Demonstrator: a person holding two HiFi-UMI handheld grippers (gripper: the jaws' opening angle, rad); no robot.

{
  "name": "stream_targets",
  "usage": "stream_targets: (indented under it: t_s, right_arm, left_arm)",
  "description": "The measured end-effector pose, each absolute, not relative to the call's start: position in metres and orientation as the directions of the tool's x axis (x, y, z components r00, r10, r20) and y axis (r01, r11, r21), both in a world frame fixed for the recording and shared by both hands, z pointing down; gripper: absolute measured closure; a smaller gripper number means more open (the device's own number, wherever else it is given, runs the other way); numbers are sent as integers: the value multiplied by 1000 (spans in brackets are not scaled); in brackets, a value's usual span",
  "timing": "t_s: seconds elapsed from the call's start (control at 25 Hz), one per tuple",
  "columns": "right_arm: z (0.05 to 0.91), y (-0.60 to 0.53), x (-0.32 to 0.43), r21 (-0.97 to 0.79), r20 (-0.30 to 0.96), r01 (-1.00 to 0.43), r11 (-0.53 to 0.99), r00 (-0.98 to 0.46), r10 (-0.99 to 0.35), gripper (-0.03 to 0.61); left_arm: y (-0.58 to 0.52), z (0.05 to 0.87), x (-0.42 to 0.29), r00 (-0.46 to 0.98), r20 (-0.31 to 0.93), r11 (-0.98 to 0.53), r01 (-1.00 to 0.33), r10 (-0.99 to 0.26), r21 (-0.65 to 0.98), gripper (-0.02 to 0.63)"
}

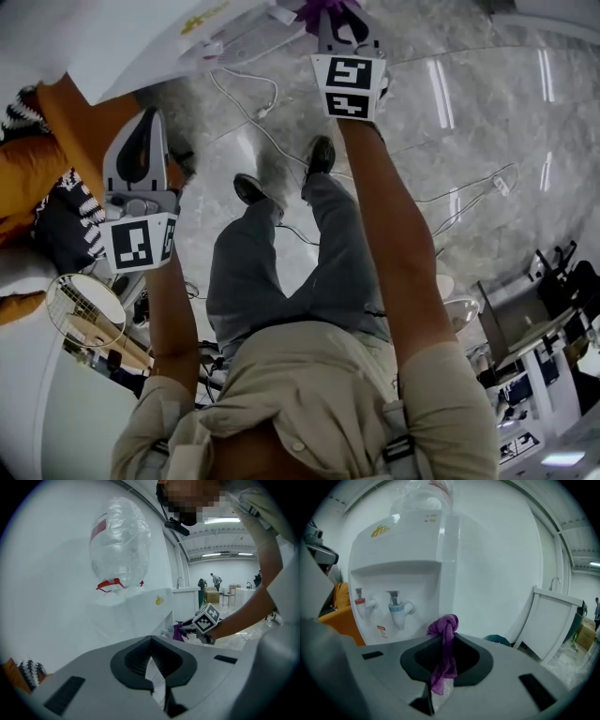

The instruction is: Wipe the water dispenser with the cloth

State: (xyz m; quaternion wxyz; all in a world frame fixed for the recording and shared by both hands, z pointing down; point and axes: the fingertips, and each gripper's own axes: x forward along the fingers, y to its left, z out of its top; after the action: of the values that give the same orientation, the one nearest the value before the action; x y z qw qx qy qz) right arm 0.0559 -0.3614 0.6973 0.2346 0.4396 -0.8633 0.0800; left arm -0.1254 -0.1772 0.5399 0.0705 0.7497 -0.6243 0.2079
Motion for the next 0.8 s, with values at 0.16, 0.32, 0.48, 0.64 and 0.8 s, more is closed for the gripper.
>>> stream_targets:
  t_s: [0.16, 0.32, 0.48, 0.64, 0.8]
  right_arm:
    - [664, -362, 54, 92, 454, -783, 615, -516, -726, 514]
    - [638, -366, 49, 101, 439, -769, 631, -535, -722, 514]
    - [613, -369, 38, 110, 438, -750, 652, -552, -710, 514]
    - [585, -369, 27, 133, 443, -728, 672, -563, -697, 514]
    - [543, -360, 20, 154, 434, -737, 658, -547, -716, 514]
  left_arm:
    - [-177, 520, -126, 127, 399, -203, -967, -908, -154, 598]
    - [-181, 502, -128, 116, 395, -189, -970, -911, -152, 598]
    - [-178, 485, -140, 111, 408, -205, -960, -906, -192, 598]
    - [-160, 472, -163, 78, 504, -229, -942, -860, -245, 598]
    - [-146, 434, -187, 62, 466, -168, -967, -883, -191, 598]
